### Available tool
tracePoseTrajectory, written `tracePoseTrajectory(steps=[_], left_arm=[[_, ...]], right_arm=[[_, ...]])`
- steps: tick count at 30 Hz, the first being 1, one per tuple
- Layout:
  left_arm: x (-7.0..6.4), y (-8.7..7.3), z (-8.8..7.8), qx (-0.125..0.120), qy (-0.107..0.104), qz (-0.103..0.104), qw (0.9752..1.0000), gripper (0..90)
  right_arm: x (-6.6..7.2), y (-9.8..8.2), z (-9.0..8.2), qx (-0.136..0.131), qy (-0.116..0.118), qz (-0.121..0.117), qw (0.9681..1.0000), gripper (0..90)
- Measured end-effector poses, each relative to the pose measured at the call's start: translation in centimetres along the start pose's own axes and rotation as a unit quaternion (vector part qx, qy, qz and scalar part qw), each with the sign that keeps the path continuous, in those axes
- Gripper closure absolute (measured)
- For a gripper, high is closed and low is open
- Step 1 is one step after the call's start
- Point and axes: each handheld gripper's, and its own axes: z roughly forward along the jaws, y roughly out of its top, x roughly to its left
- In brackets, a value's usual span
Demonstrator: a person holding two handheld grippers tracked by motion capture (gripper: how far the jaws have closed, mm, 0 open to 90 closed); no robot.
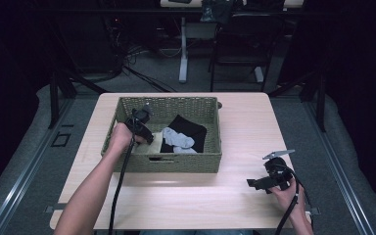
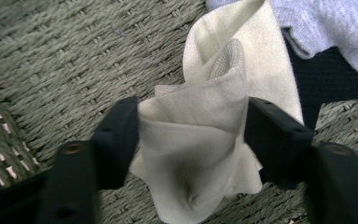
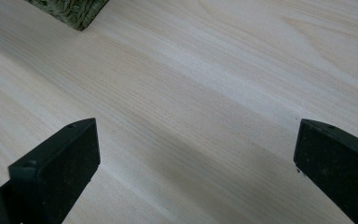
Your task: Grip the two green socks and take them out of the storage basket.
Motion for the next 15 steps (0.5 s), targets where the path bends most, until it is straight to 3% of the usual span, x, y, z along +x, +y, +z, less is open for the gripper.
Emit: tracePoseTrajectory(steps=[3,7,10,15], left_arm=[[-0.1,0.2,0.5,0.009,-0.013,0.005,0.9999,56.8],[-0.3,0.3,0.4,0.009,-0.008,0.015,0.9998,78.6],[-0.4,0.2,-0.2,0.0,-0.009,0.018,0.9998,84.8],[-0.4,-0.3,-2.1,-0.031,-0.008,0.023,0.9992,86.1]], right_arm=[[-0.1,0.0,0.0,0.001,0.002,0.001,1.0,0.0],[-0.1,0.0,-0.1,0.002,0.004,0.001,1.0,0.0],[-0.1,0.0,-0.1,0.001,0.003,0.001,1.0,0.0],[-0.1,-0.1,-0.1,0.0,0.002,0.002,1.0,0.0]])
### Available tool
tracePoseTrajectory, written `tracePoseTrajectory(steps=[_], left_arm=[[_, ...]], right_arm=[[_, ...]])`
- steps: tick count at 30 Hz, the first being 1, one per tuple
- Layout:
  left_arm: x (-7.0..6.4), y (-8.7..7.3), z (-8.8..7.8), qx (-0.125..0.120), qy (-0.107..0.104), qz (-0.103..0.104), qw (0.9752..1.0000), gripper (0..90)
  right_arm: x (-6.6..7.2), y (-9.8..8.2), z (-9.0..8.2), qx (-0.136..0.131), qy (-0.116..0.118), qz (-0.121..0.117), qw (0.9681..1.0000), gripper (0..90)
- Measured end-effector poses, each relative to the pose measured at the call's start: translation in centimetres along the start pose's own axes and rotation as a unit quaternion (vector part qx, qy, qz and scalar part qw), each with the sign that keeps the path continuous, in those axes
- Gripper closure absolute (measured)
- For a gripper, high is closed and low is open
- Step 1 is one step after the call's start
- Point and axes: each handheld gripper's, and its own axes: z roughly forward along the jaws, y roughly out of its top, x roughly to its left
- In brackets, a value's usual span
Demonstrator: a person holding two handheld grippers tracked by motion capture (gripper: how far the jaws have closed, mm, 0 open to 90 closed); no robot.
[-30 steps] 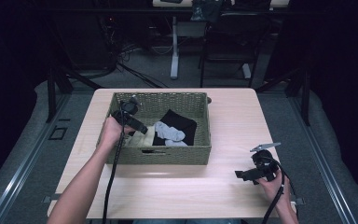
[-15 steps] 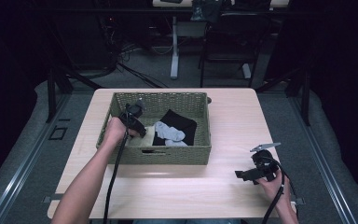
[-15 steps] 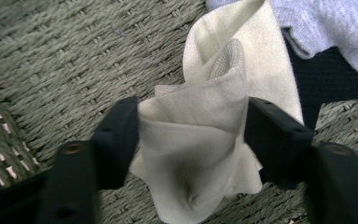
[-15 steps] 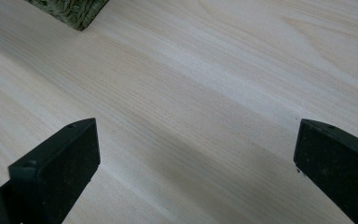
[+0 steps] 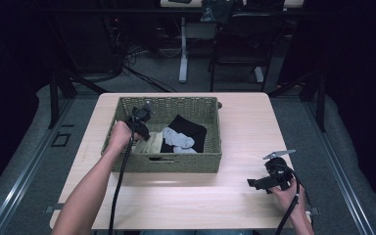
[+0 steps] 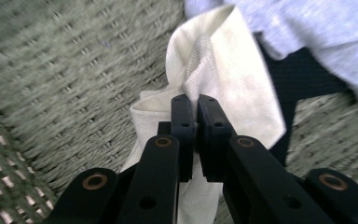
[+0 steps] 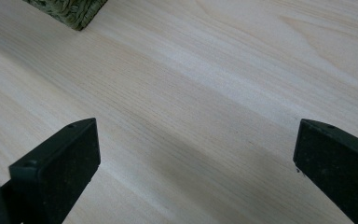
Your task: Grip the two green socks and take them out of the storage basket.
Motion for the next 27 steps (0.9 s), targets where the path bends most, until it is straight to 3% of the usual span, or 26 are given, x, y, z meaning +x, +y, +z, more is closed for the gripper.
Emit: tracePoseTrajectory(steps=[5,27], left_arm=[[0.0,-0.3,-2.0,-0.025,-0.001,0.007,0.9997,86.1],[-0.9,-0.3,-8.8,-0.089,-0.005,0.034,0.9955,86.1]], right_arm=[[0.1,0.0,0.1,0.001,-0.001,0.0,1.0,0.0],[0.0,0.0,0.0,0.002,0.0,0.001,1.0,0.0]])
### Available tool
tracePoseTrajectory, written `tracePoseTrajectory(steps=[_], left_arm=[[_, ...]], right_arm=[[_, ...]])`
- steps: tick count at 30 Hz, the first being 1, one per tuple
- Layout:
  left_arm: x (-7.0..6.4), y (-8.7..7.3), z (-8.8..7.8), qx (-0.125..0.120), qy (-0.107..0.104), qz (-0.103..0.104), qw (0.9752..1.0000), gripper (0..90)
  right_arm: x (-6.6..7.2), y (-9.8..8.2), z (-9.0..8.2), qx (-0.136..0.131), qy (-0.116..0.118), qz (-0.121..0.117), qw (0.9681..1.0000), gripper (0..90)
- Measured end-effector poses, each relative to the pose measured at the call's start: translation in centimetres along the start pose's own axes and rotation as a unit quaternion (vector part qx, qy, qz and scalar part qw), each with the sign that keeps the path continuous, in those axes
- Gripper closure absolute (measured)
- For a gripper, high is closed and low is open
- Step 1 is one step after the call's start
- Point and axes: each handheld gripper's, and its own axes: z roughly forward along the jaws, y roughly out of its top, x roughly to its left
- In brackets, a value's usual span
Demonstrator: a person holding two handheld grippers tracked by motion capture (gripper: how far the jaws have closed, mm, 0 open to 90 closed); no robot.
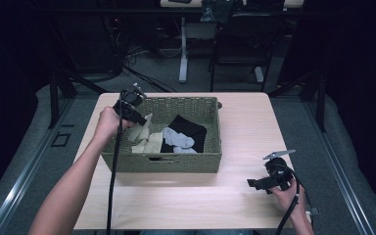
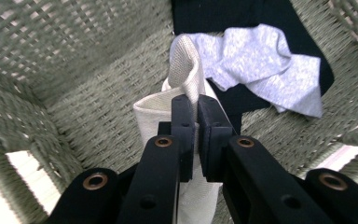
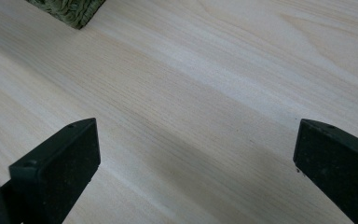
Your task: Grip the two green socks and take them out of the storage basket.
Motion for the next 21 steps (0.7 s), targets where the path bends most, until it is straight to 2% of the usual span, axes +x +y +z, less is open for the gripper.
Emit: tracePoseTrajectory(steps=[14,21], left_arm=[[0.7,0.5,-4.4,-0.03,0.008,-0.001,0.9995,86.2],[1.1,0.3,-6.5,-0.041,0.019,-0.002,0.999,86.2]], right_arm=[[-0.1,-0.2,0.0,0.001,0.001,0.002,1.0,0.0],[0.0,-0.2,-0.1,0.002,-0.001,0.003,1.0,0.0]])
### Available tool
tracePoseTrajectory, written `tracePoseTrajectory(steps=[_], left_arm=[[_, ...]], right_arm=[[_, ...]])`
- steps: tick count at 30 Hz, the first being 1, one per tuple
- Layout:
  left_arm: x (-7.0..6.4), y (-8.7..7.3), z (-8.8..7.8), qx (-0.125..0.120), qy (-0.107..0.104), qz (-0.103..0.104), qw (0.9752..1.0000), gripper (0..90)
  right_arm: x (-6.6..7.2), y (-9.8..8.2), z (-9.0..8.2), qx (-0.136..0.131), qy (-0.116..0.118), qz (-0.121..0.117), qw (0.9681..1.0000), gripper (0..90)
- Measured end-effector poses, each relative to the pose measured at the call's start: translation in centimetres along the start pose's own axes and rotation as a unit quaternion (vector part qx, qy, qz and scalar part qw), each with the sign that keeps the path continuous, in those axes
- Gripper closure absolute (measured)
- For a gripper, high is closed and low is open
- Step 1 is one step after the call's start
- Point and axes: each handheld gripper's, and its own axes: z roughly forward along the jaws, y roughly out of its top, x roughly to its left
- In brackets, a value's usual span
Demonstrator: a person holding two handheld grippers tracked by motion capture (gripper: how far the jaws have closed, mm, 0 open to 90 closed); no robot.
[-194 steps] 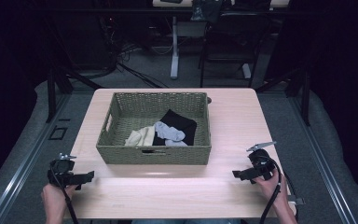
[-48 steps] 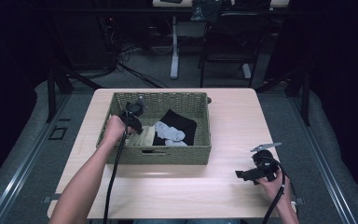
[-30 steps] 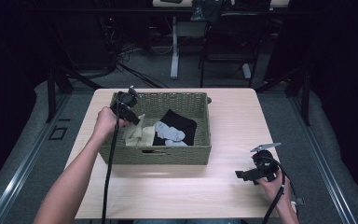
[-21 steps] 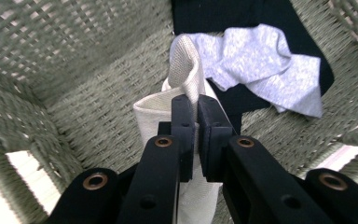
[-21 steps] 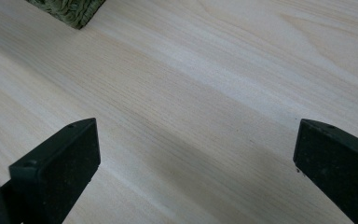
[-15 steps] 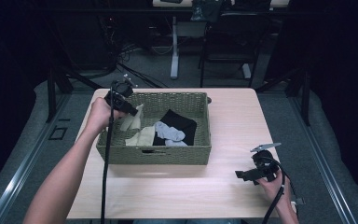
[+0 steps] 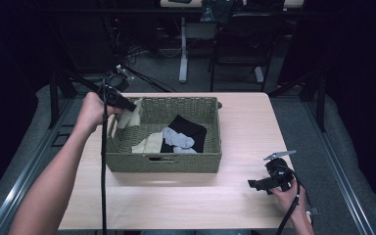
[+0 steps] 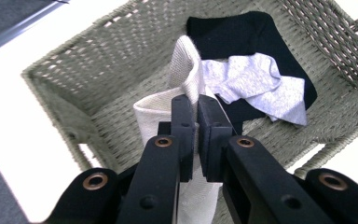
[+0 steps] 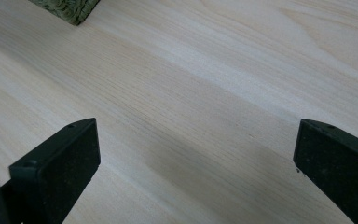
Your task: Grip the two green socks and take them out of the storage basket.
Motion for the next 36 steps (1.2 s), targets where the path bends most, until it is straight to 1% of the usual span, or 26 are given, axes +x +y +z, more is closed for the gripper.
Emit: tracePoseTrajectory(steps=[4,5,11,16,18,23,26,28,30,31,33,35,36], left_arm=[[0.4,-0.5,-1.1,-0.007,0.006,-0.005,0.9999,86.2],[0.5,-0.6,-1.3,-0.009,0.007,-0.007,0.9999,86.1],[1.8,-1.8,-2.7,-0.014,0.018,-0.02,0.9996,86.2],[2.9,-3.3,-3.8,-0.019,0.025,-0.034,0.9989,86.1],[3.4,-4.2,-4.2,-0.023,0.027,-0.041,0.9985,86.1],[4.3,-6.0,-4.9,-0.024,0.033,-0.055,0.9977,86.1],[4.9,-7.1,-5.2,-0.024,0.041,-0.063,0.9969,86.0],[5.1,-7.8,-5.2,-0.022,0.041,-0.068,0.9966,86.0],[5.3,-8.7,-5.2,-0.02,0.048,-0.072,0.9961,86.0],[5.4,-9.1,-5.1,-0.019,0.047,-0.074,0.996,86.0],[5.5,-10.0,-4.9,-0.016,0.052,-0.079,0.9954,86.0],[5.6,-10.9,-4.7,-0.015,0.051,-0.086,0.9949,86.0],[5.7,-11.4,-4.6,-0.014,0.055,-0.089,0.9945,86.0]], right_arm=[[0.0,0.0,0.1,0.001,0.001,-0.003,1.0,0.0],[0.0,0.0,0.1,0.002,-0.002,-0.001,1.0,0.0],[0.0,0.0,0.1,0.005,0.001,-0.006,1.0,0.0],[0.0,0.0,0.3,0.003,0.002,-0.003,1.0,0.0],[0.0,0.0,0.3,0.003,0.002,-0.002,1.0,0.0],[0.0,0.0,0.3,0.005,0.002,-0.002,1.0,0.0],[0.1,0.0,0.3,0.004,0.001,-0.002,1.0,0.0],[0.1,0.0,0.2,0.005,0.002,-0.002,1.0,0.0],[0.0,0.0,0.2,0.005,0.001,-0.002,1.0,0.0],[0.0,0.0,0.2,0.006,0.002,-0.001,1.0,0.0],[0.0,0.0,0.2,0.005,0.001,-0.002,1.0,0.0],[0.0,0.0,0.2,0.004,0.0,-0.001,1.0,0.0],[0.0,0.0,0.2,0.004,0.0,-0.001,1.0,0.0]])
